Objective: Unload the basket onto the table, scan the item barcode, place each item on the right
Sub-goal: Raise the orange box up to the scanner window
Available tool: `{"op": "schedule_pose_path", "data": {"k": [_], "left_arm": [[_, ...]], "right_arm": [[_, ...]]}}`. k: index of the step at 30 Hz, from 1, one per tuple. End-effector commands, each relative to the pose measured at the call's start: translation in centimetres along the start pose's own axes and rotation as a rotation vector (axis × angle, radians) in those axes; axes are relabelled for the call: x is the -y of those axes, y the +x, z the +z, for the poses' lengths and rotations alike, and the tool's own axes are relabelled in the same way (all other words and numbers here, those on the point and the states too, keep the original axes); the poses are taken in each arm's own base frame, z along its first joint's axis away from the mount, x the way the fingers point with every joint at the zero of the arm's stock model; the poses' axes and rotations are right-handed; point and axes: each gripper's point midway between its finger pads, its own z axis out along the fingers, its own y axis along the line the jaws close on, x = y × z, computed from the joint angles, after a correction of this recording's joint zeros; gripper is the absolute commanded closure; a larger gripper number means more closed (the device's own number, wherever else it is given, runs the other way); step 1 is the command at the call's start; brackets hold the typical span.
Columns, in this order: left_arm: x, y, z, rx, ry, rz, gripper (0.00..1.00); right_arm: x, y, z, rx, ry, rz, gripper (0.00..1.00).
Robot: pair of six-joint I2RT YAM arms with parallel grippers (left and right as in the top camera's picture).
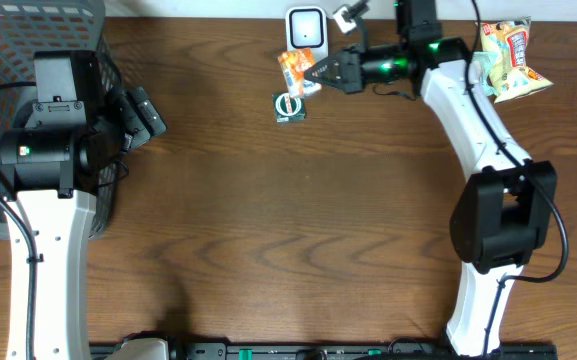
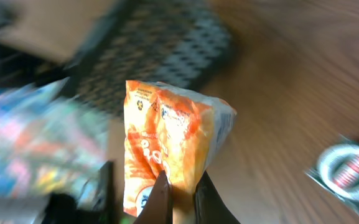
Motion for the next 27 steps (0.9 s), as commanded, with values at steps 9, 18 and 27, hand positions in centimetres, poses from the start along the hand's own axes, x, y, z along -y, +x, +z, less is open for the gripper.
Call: {"op": "schedule_pose_path", "data": {"k": [9,18,27], "left_arm": [[-0.2,-0.1,-0.2,0.007,-0.006,-0.013,0.02],[-0.2,-0.1,-0.2,0.007,-0.006,-0.013,0.02],[-0.2,-0.1,-0.2,0.007,-0.005,-0.013,0.02]], "right_arm": [[13.3,3.1,-8.5,-0.273,1.235,-0.109,0.99],[12.0,-1.3,-7.7,-0.296,1.463,-0.433,0.99],[10.1,-6.5,-3.8,-0.205,1.350,-0.757,0.99]]}}
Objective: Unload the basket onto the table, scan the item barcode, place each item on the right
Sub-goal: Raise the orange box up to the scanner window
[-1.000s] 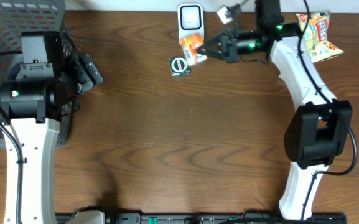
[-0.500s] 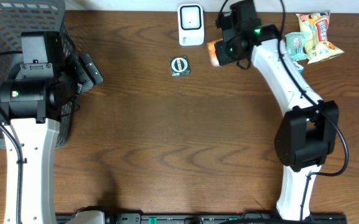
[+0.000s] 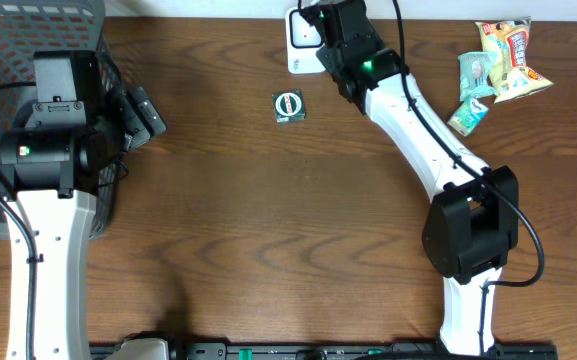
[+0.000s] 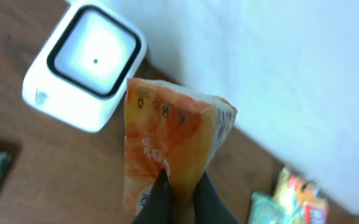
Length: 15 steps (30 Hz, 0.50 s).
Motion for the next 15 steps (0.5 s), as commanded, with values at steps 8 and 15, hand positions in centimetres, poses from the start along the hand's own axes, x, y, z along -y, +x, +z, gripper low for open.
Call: {"op": "schedule_pose_path", "data": {"k": [8,15], "left_arm": [[-0.2,-0.1,-0.2,0.007,-0.005,-0.013,0.02],[-0.2,-0.1,-0.2,0.007,-0.005,-0.013,0.02]], "right_arm": [[-2.4,-4.4,2.4,0.229,-0.028,-0.368,0.99],[-4.5,-3.9,6.4,0.267,0.018,-0.457,0.99]]}}
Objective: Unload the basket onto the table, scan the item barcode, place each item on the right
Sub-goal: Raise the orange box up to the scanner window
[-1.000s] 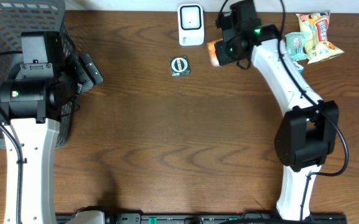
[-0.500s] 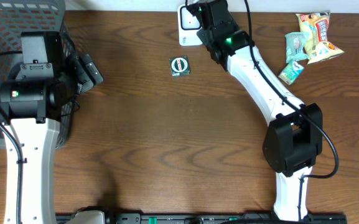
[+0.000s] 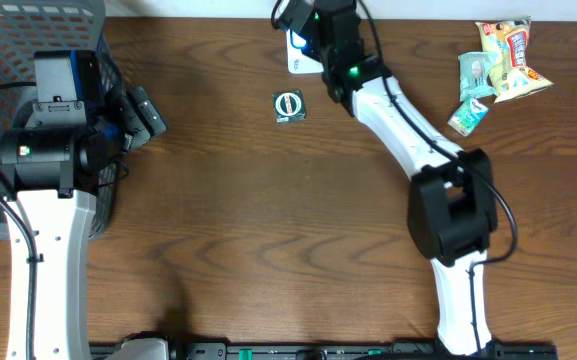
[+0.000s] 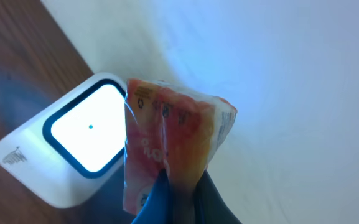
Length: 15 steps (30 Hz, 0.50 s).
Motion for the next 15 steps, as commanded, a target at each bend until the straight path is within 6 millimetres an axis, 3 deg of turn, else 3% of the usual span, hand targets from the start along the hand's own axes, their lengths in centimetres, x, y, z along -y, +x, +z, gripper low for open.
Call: {"op": "schedule_pose_path", "data": {"k": [1,9,15], "left_arm": [[-0.2,-0.1,-0.2,0.007,-0.005,-0.013,0.02],[-0.2,-0.1,-0.2,0.007,-0.005,-0.013,0.02],[-0.2,-0.1,-0.2,0.007,-0.005,-0.013,0.02]], "right_arm": [[-2.2,0.7,2.0,0.004,-0.013,-0.133,0.99],[-3.7,1.4,3.8,0.043,-0.021,-0.127,0.99],[-1.8,3.1,4.0,-0.003,0.018,-0.044,0.99]]}}
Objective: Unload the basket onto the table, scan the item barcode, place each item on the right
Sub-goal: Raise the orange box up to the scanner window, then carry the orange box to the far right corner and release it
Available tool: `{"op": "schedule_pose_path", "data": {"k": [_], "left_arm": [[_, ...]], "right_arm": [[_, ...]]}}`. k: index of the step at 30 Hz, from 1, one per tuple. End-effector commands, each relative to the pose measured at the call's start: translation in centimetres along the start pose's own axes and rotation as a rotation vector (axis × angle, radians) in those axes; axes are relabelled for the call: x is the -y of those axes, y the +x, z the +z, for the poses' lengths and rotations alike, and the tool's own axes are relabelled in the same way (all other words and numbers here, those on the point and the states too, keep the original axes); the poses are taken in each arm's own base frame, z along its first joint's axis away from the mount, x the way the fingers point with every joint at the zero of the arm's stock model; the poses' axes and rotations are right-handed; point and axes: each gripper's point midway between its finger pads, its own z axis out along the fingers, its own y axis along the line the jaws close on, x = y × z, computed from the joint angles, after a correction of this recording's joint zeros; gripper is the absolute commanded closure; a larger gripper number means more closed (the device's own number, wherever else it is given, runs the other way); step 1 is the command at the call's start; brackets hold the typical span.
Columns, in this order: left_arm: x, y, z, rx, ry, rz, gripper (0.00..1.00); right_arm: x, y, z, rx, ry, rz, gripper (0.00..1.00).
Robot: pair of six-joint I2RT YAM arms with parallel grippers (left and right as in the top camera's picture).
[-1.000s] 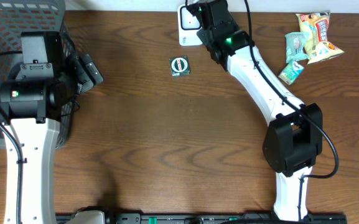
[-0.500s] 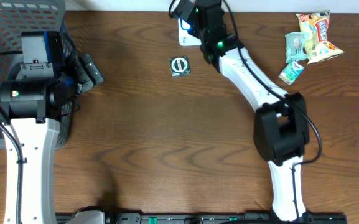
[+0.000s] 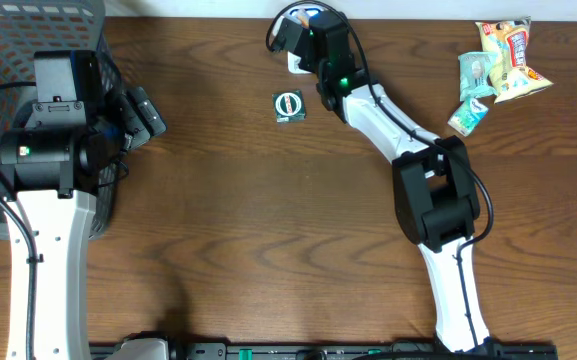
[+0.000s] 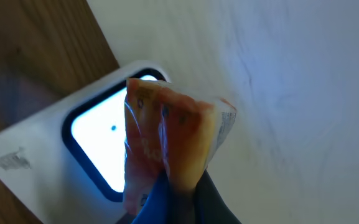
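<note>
In the right wrist view my right gripper [image 4: 178, 186] is shut on the lower end of an orange snack packet [image 4: 170, 134]. The packet stands right in front of the lit window of the white barcode scanner [image 4: 98, 140], covering the window's right part. Overhead, the right gripper [image 3: 306, 28] is at the table's far edge over the scanner [image 3: 293, 63], of which only a white corner shows; the packet is hidden there. My left gripper [image 3: 144, 112] hangs beside the basket, holding nothing that I can see.
A small green round-faced packet [image 3: 288, 105] lies just in front of the scanner. Several snack packets [image 3: 498, 55] lie at the far right. A dark mesh basket fills the far left corner. A pale wall [image 4: 291, 93] rises behind the scanner.
The right gripper has moved a little further left and closer to the scanner. The packet now overlaps the lit window, which fills more of the wrist view. The left arm is unmoved.
The right gripper held the orange packet just right of the scanner, near the green packet. Then it was above the scanner, the packet pointing at the wall. Then the packet stood beside the lit window, and now in front of it.
</note>
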Motion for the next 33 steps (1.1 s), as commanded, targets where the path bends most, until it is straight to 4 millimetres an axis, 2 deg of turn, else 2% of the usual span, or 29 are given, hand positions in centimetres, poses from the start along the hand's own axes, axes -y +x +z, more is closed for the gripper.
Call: {"op": "schedule_pose_path", "data": {"k": [1,4,6,8,11,14,17,19,20,22,25,27,28,29,31,33], "left_arm": [[-0.2,-0.1,-0.2,0.007,-0.005,-0.013,0.02],[-0.2,-0.1,-0.2,0.007,-0.005,-0.013,0.02],[-0.2,-0.1,-0.2,0.007,-0.005,-0.013,0.02],[-0.2,-0.1,-0.2,0.007,-0.005,-0.013,0.02],[-0.2,-0.1,-0.2,0.007,-0.005,-0.013,0.02],[-0.2,-0.1,-0.2,0.007,-0.005,-0.013,0.02],[-0.2,-0.1,-0.2,0.007,-0.005,-0.013,0.02],[-0.2,-0.1,-0.2,0.007,-0.005,-0.013,0.02],[-0.2,-0.1,-0.2,0.007,-0.005,-0.013,0.02],[-0.2,-0.1,-0.2,0.007,-0.005,-0.013,0.02],[-0.2,-0.1,-0.2,0.007,-0.005,-0.013,0.02],[-0.2,-0.1,-0.2,0.007,-0.005,-0.013,0.02],[-0.2,-0.1,-0.2,0.007,-0.005,-0.013,0.03],[-0.2,-0.1,-0.2,0.007,-0.005,-0.013,0.02],[-0.2,-0.1,-0.2,0.007,-0.005,-0.013,0.02],[-0.2,-0.1,-0.2,0.007,-0.005,-0.013,0.02]], "right_arm": [[2.4,1.9,0.2,-0.044,0.053,0.069,0.99],[5.4,3.5,-0.5,-0.074,0.110,0.190,0.99],[8.2,5.6,-1.3,-0.111,0.164,0.321,0.99],[10.5,8.5,-2.2,-0.158,0.188,0.424,0.99],[13.3,14.6,-4.0,-0.266,0.214,0.611,0.99],[14.1,21.3,-5.9,-0.414,0.216,0.759,0.99],[12.6,27.1,-7.8,-0.578,0.165,0.806,0.99],[11.5,29.8,-9.0,-0.666,0.124,0.822,0.99],[11.0,30.8,-9.5,-0.695,0.101,0.829,0.97],[10.1,32.6,-10.5,-0.737,0.046,0.857,0.87],[9.4,34.1,-11.3,-0.751,-0.010,0.900,0.76],[9.2,34.9,-11.9,-0.771,-0.021,0.912,0.56],[9.1,35.0,-12.0,-0.778,-0.025,0.914,0.42],[9.0,35.1,-12.1,-0.783,-0.030,0.914,0.33],[8.8,35.0,-12.2,-0.788,-0.038,0.912,0.21],[9.0,34.4,-12.2,-0.781,-0.029,0.930,0.16]]}}
